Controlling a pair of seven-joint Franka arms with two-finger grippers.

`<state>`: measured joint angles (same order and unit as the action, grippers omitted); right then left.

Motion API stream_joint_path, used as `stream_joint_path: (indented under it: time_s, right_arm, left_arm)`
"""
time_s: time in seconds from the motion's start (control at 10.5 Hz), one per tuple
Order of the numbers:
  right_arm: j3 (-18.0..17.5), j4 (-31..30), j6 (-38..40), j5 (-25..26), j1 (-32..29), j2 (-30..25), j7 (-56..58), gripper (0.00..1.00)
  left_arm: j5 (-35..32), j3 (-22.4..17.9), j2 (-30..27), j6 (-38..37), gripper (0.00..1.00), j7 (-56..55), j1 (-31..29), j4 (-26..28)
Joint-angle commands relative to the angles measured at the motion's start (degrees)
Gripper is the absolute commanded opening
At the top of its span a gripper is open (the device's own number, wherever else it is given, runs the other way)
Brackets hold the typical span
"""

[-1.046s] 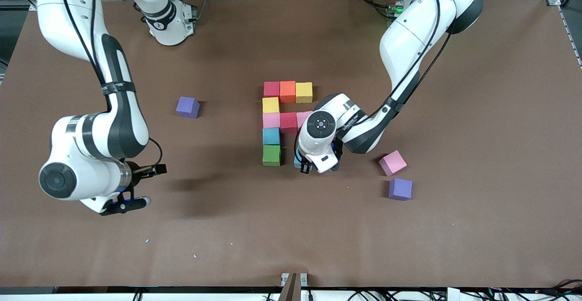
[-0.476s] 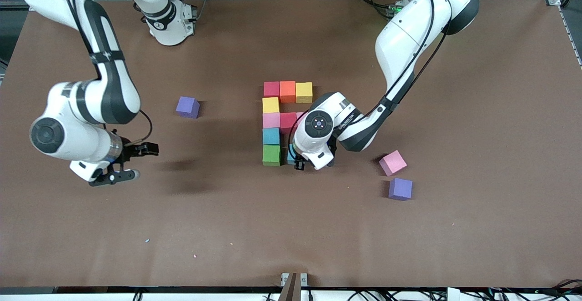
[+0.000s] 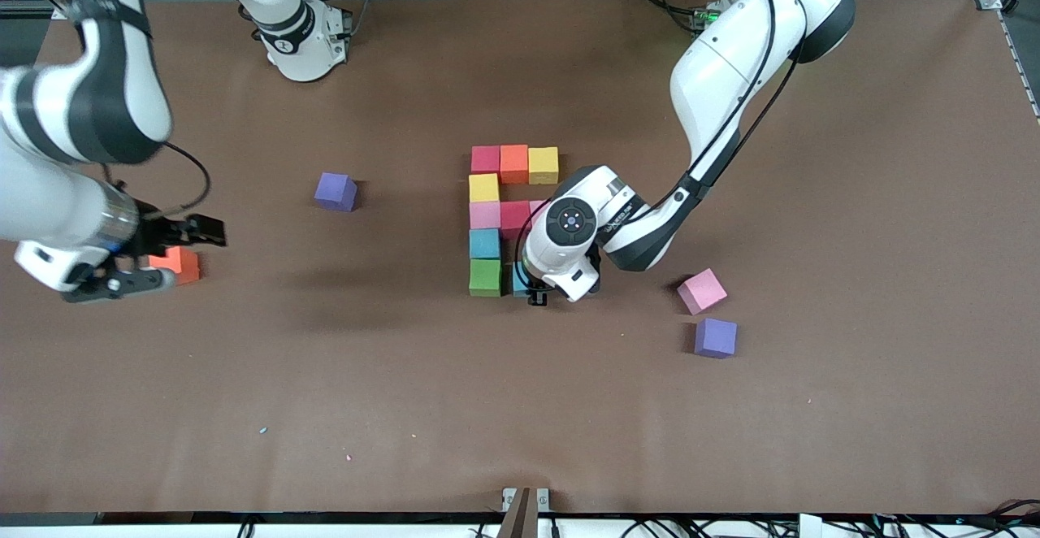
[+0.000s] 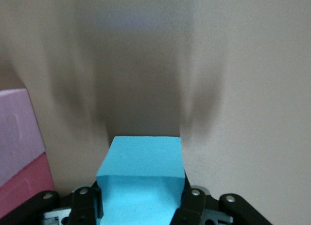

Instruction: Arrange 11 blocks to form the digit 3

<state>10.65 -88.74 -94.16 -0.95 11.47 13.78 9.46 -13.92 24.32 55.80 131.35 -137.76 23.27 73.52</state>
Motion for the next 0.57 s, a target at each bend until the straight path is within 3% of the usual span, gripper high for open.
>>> stream_joint_path:
  time_s: [0.0, 0.1, 0.29, 0.48]
  right_arm:
    - [0.33, 5.85, 4.41, 2.80, -0.83, -0.24, 0.47, 1.00]
    - [1.47, 6.03, 4.42, 2.10, -0.66, -1.47, 0.81, 1.00]
    - [-0.61, 6.47, 4.25, 1.74, -3.62, -4.45, 0.91, 1.00]
    - [-7.63, 2.64, 4.16, 1.22, -10.38, -9.36, 1.26, 1.00]
  left_arm:
    - [1.18, -0.77, 0.63, 1.36, 0.00, -2.15, 1.33, -1.45]
    - [1.18, -0.77, 0.63, 1.97, 0.00, -3.29, 1.34, -1.45]
    - [1.27, -1.46, 0.71, 2.86, 0.00, -3.56, 2.21, -1.45]
    - [1.18, -2.00, 1.06, 2.95, 0.00, -3.83, 2.74, -1.45]
